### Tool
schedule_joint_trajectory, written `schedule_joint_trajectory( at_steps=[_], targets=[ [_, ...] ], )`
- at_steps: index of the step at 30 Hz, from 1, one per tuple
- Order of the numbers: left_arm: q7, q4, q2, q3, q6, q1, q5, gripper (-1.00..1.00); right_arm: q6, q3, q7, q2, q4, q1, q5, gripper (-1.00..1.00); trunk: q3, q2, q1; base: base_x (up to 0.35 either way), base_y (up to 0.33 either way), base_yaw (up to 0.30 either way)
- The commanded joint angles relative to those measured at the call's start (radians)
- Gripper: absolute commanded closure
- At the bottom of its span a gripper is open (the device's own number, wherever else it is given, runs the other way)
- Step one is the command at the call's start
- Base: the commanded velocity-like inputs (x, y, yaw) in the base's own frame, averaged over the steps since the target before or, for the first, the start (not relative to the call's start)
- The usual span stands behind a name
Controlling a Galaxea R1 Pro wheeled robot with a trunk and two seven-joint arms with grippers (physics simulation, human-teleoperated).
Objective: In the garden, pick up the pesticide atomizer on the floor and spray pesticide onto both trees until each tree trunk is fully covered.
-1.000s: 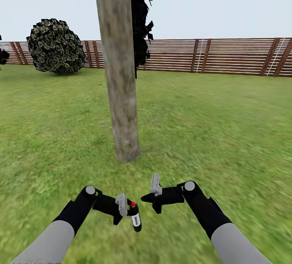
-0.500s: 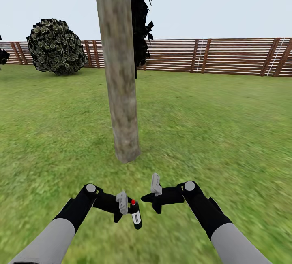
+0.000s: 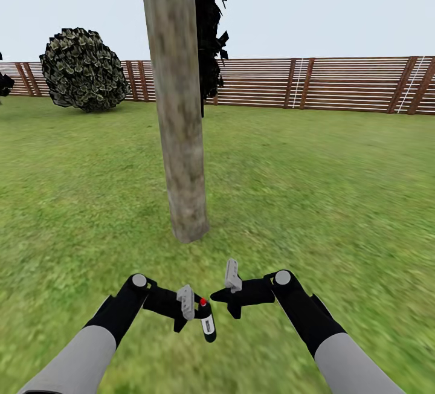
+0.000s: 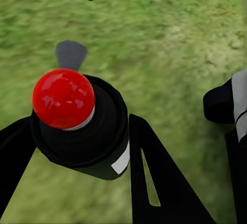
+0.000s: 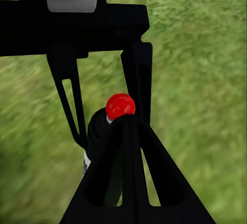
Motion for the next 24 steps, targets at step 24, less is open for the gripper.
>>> schedule_joint_trajectory(
  at_steps=[24],
  targets=[
    [-0.002, 0.0, -0.007, 0.0, 0.0, -0.001, 0.002, 1.0, 0.0, 0.0, 0.0, 0.0, 0.0, 0.0, 0.0, 1.0, 0.0, 0.0, 0.0, 0.0, 0.0, 0.0]
  ],
)
